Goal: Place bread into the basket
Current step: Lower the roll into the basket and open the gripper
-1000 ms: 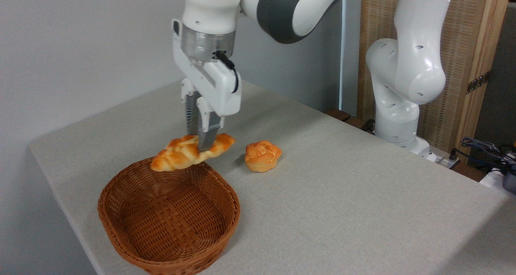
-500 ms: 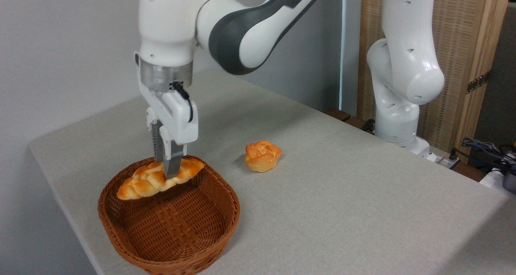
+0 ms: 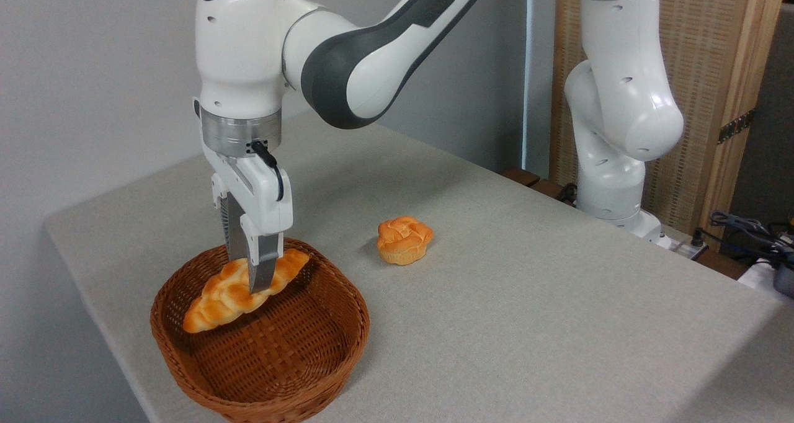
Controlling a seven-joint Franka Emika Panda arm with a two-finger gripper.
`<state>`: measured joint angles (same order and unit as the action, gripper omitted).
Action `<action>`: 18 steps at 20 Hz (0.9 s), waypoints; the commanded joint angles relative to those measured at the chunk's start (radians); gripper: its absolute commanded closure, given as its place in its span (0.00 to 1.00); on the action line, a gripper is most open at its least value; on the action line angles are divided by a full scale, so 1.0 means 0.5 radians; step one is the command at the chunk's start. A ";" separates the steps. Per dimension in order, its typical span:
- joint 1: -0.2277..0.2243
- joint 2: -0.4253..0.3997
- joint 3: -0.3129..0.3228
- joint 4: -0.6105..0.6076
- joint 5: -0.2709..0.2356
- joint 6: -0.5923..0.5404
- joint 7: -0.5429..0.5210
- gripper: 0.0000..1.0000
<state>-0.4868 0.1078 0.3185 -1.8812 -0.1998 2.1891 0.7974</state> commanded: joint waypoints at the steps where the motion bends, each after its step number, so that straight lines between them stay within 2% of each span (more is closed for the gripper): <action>1: -0.005 0.005 0.004 0.023 -0.027 0.006 -0.033 0.00; 7: -0.005 0.002 0.004 0.035 -0.024 0.003 -0.021 0.00; 9: 0.001 0.002 0.007 0.151 -0.005 -0.049 -0.033 0.00; 14: 0.062 0.002 0.038 0.381 -0.005 -0.488 -0.045 0.00; 17: 0.154 0.002 0.038 0.540 0.001 -0.769 -0.140 0.00; 18: 0.188 0.002 0.035 0.593 0.049 -0.864 -0.144 0.00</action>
<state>-0.4306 0.1032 0.3334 -1.6741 -0.1996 1.8919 0.7634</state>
